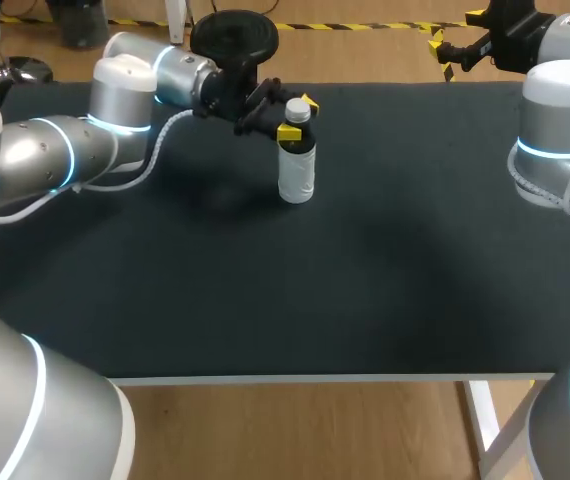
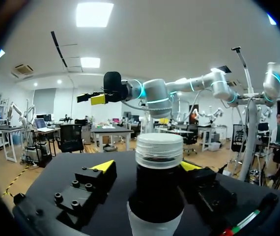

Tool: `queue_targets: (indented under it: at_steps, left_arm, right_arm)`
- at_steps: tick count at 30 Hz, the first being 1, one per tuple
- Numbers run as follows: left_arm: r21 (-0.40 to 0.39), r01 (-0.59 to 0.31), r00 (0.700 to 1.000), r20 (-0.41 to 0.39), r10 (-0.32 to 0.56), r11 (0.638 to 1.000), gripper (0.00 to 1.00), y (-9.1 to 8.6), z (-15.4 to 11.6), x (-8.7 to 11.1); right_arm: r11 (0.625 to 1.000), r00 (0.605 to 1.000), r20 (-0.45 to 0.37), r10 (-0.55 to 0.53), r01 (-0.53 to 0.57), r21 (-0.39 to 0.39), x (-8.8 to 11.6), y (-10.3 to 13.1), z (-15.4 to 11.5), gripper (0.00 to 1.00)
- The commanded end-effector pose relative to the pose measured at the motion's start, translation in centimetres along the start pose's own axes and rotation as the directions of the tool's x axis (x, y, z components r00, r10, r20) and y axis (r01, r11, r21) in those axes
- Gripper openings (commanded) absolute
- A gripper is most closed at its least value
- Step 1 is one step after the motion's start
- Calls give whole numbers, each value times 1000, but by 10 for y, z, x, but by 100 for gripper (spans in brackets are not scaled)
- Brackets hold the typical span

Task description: Unscrew the bottle cap

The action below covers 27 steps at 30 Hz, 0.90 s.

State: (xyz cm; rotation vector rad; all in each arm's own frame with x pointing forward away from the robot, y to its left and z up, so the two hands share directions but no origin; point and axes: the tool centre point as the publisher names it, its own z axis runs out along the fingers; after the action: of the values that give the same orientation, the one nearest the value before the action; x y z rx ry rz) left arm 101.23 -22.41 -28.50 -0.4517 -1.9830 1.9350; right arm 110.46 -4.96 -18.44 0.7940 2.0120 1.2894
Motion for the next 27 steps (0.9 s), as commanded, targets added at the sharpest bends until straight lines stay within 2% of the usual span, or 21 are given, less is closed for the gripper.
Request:
queue_targets:
  at_steps: [1, 2, 3, 27]
  left_arm:
    - [4, 0, 999, -41, 0, 1000, 20, 4, -3, -7]
    - [5, -1, 999, -42, 1, 1000, 2, 4, -3, -7]
    - [4, -1, 999, -43, 2, 1000, 0, 3, -3, -7]
    - [0, -66, 998, 12, 66, 998, 0, -3, -22, -2]
  right_arm:
    - [1000, 1000, -1, 0, 0, -2, 0, -1, 0, 100]
    - [1000, 1000, -1, 0, 0, -2, 0, -1, 0, 100]
    - [1000, 1000, -1, 0, 0, -2, 0, -1, 0, 100]
    - [1000, 1000, -1, 0, 0, -2, 0, -1, 0, 100]
